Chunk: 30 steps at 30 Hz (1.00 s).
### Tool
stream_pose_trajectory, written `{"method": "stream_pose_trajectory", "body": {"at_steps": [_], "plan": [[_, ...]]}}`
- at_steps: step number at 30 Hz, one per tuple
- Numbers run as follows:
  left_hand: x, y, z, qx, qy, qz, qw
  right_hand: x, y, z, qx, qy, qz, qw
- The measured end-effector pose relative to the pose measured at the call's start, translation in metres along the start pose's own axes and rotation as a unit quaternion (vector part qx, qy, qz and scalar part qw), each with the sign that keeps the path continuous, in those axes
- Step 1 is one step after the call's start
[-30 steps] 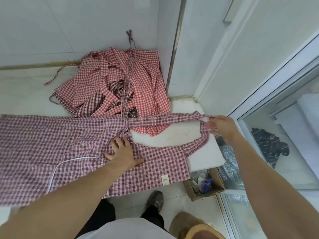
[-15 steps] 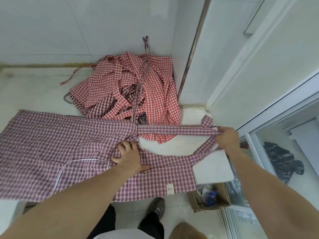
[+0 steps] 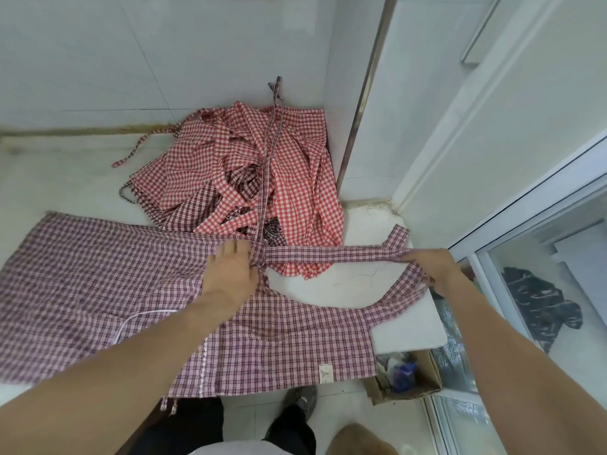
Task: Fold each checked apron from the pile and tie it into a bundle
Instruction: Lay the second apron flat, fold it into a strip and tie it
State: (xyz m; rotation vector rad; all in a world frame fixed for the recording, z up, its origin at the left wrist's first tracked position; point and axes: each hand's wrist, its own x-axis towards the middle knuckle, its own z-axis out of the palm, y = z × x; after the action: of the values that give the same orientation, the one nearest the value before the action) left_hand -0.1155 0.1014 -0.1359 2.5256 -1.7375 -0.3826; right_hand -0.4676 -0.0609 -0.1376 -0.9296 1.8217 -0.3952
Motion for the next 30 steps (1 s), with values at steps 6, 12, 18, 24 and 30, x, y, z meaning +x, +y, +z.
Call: {"method": "stream_pose_trajectory", "body": {"at_steps": [6,12,18,24,30], "plan": [[0.018,-0.061,0.011,0.033,-0.214,0.012,0.976,0.002,-0.005,-0.017,0.014,-0.157,-0.022,0.987],[0.026,-0.074,0.016,0.061,-0.336,-0.063,0.938,0.018,0.017,-0.035,0.086,-0.023,0.005,0.996],[0.027,-0.066,0.014,0.085,-0.347,-0.087,0.930,0.008,0.018,-0.031,-0.040,-0.035,-0.001,0.999],[0.025,-0.063,0.014,0.077,-0.337,-0.093,0.934,-0.003,0.019,-0.020,-0.249,0.193,-0.129,0.940],[0.019,-0.055,0.009,0.080,-0.310,-0.083,0.944,-0.009,0.011,-0.007,-0.176,0.120,-0.080,0.974]]}}
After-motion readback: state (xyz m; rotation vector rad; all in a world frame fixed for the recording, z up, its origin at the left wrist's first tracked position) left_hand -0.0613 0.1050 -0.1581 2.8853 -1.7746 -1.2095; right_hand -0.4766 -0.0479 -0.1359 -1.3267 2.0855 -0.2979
